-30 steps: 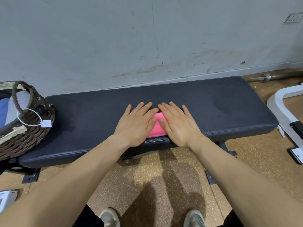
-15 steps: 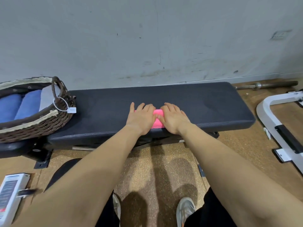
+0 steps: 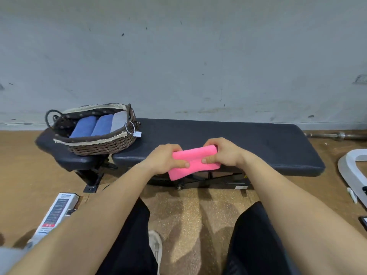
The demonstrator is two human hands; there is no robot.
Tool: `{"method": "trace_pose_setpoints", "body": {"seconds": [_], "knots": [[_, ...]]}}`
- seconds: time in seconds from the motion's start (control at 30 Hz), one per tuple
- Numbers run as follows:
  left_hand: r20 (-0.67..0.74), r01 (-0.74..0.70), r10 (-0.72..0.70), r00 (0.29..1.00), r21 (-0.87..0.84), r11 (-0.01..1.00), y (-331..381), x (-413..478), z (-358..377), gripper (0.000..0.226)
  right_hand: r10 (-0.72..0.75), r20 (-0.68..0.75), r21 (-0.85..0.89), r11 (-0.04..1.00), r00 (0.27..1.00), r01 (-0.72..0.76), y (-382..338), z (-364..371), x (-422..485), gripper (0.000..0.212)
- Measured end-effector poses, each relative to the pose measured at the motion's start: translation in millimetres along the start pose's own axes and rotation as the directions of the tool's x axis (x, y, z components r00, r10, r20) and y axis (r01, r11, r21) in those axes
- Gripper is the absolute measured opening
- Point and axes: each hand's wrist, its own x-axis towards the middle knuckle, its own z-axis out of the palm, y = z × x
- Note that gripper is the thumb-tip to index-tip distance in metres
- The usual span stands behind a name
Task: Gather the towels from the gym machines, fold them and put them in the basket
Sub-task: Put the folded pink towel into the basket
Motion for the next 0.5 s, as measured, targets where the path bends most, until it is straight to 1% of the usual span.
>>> {"method": "trace_pose_setpoints", "body": {"seconds": [0.07, 0.13, 0.2, 0.27, 0.33, 0.43, 0.5], "knots": [[-0.032, 0.024, -0.028, 0.999, -0.098, 0.995, -4.6, -27.5, -19.4, 0.032, -0.037, 0.022, 0.014, 0.999, 0.999, 0.037, -25.3, -2.1, 0.1, 0.027], [-0.067, 0.036, -0.046, 0.997, -0.141, 0.989, -7.2, -51.7, -36.8, 0.036, -0.071, 0.027, -0.001, 0.997, 0.997, 0.071, -50.1, -3.8, 4.3, 0.028], [-0.133, 0.049, -0.075, 0.988, -0.19, 0.981, -10.4, -70.8, -51.0, 0.04, -0.092, 0.028, -0.01, 0.996, 0.995, 0.092, -74.2, -3.0, 10.5, 0.032], [-0.204, 0.064, -0.122, 0.971, -0.267, 0.962, -15.6, -87.4, -64.1, 0.04, -0.122, 0.014, 0.021, 0.992, 0.992, 0.121, -98.4, 0.7, 18.6, 0.039], [-0.258, 0.077, -0.182, 0.949, -0.369, 0.926, -24.5, -101.6, -75.1, 0.04, -0.164, -0.024, 0.077, 0.983, 0.986, 0.165, -125.2, 7.0, 26.1, 0.043], [-0.319, 0.095, -0.302, 0.898, -0.531, 0.842, -45.9, -115.4, -90.2, 0.044, -0.189, -0.106, 0.134, 0.97, 0.976, 0.203, -165.7, 22.6, 48.9, 0.043], [-0.348, 0.112, -0.386, 0.854, -0.601, 0.791, -65.0, -116.9, -101.5, 0.046, -0.201, -0.1, 0.156, 0.964, 0.975, 0.215, -192.4, 37.5, 73.5, 0.042]]}}
